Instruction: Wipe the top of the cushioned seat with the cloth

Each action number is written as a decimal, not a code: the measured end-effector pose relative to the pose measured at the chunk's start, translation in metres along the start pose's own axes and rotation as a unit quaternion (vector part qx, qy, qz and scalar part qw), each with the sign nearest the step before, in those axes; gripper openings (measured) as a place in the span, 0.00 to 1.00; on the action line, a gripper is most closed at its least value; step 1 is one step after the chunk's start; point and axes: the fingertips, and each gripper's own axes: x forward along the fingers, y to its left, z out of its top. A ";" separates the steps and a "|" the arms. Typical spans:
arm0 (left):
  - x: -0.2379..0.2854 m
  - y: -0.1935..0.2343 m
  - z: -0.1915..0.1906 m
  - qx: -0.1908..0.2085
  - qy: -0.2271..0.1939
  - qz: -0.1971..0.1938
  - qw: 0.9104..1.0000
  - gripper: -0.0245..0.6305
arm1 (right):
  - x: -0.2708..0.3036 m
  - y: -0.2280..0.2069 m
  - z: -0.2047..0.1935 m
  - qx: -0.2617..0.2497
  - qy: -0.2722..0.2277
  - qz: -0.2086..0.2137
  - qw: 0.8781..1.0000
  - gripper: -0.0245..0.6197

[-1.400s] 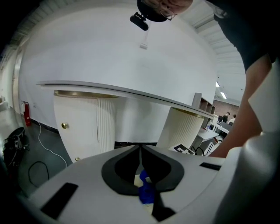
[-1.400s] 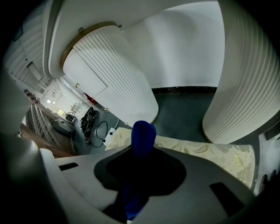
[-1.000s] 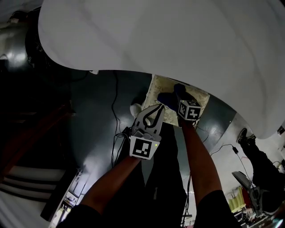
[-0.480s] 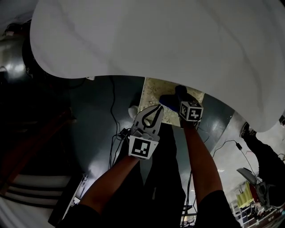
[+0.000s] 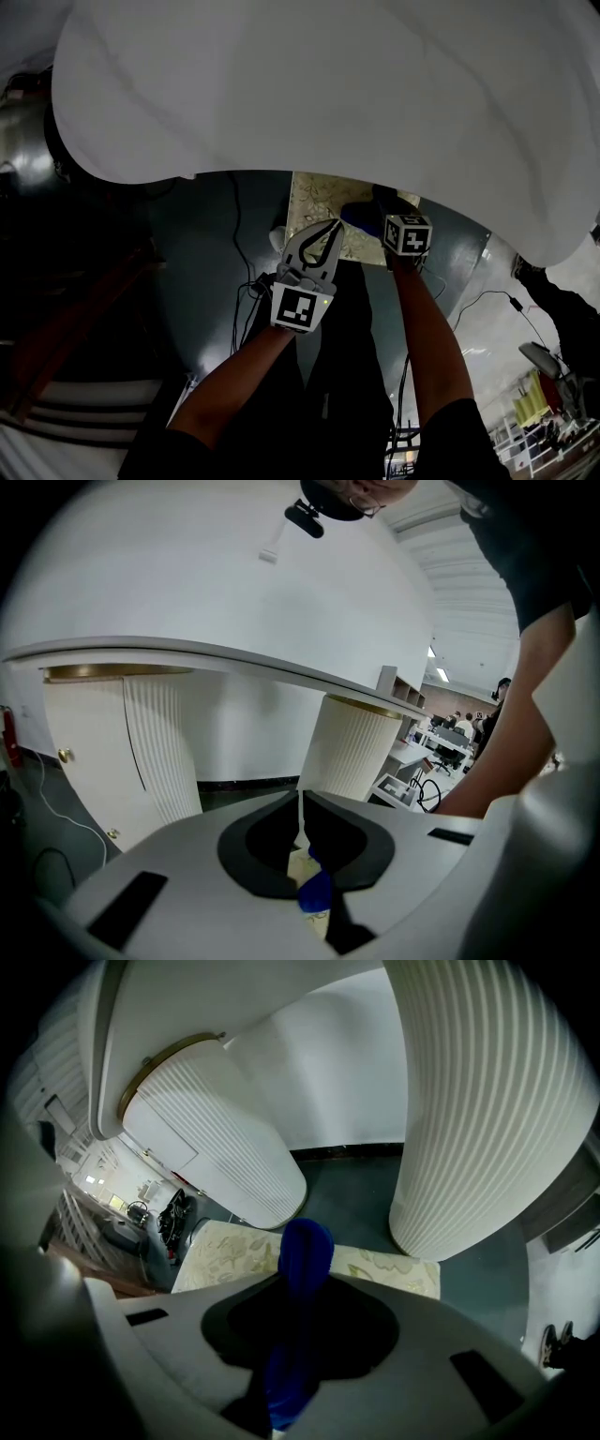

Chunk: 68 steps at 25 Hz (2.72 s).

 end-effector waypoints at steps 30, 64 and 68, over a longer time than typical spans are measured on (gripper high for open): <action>0.019 -0.026 -0.016 0.017 0.025 -0.040 0.999 0.08 | -0.026 -0.101 -0.030 0.026 0.019 -0.082 0.996 0.20; -0.158 0.104 -0.029 -0.027 0.007 0.025 0.999 0.08 | -0.058 0.260 -0.013 -0.030 -0.033 0.047 0.998 0.20; -0.160 0.110 -0.041 -0.041 0.007 0.032 0.999 0.08 | -0.010 0.261 -0.030 -0.004 -0.010 0.058 0.998 0.20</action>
